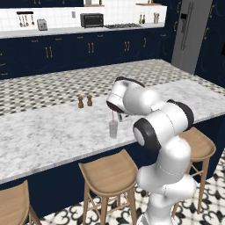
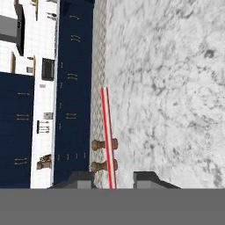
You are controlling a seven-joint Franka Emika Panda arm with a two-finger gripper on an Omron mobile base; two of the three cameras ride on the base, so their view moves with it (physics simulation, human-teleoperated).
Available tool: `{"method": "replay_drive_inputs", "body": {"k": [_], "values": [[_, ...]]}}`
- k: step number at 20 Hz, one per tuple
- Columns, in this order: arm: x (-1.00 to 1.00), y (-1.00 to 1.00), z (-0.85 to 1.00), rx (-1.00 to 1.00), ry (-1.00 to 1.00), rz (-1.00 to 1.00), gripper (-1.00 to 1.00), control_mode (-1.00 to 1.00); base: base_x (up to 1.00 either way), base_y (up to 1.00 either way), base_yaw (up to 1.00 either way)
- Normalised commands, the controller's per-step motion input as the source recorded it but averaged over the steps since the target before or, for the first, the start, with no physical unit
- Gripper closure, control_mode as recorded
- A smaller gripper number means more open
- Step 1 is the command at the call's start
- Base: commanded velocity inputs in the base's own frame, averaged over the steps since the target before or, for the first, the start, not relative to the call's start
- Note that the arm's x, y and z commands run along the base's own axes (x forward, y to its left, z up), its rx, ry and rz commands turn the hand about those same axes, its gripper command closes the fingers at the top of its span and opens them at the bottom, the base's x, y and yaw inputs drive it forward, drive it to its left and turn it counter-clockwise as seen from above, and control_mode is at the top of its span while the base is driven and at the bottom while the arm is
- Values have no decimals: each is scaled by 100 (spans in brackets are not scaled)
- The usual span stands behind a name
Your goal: Take a straw from the drawer in front and place it inside the glass cup on the dining counter.
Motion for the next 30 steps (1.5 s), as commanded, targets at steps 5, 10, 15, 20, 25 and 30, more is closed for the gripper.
{"method": "replay_drive_inputs", "body": {"k": [5,10,15,20,25,30], "values": [[-2,-1,0,-3,0,0,-100,-100,0,0,0],[0,-1,2,-4,2,0,-100,-100,0,0,0],[0,-1,13,-5,20,-3,-100,-100,0,0,0],[0,0,30,-9,19,-2,-100,-100,0,0,0],[-3,0,61,-8,4,0,-100,-100,0,0,0],[-2,0,62,-5,6,0,-100,-100,0,0,0]]}}
